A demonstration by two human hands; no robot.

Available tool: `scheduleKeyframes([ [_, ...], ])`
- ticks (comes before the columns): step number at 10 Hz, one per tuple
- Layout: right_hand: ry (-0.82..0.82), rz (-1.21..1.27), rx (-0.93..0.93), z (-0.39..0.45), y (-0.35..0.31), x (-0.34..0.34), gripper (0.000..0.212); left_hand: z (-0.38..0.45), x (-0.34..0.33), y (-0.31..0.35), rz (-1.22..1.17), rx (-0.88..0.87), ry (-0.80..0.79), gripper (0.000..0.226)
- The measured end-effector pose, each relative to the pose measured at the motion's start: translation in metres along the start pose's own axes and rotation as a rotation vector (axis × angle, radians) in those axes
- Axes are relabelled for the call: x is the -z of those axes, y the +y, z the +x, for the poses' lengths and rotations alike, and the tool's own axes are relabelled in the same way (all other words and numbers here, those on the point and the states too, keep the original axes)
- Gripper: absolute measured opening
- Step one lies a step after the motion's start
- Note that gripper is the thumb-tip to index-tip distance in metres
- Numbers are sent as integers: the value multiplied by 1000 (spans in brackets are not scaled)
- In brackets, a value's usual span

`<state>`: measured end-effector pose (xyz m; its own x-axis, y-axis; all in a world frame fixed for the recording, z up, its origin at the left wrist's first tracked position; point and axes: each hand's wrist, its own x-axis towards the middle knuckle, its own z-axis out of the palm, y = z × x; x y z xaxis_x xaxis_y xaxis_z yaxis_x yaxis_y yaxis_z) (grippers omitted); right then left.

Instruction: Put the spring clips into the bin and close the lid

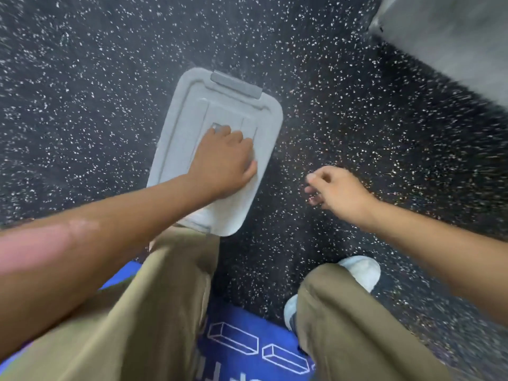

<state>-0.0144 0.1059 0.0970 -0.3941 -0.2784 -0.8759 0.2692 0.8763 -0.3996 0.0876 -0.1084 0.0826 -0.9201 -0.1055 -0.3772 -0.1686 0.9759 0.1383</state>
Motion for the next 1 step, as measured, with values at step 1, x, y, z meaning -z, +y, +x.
scheduleKeyframes([
  [1, 20, 86, -66, -41, -4, 16, 27, -2, 30, 13, -5, 81, -217, 35],
])
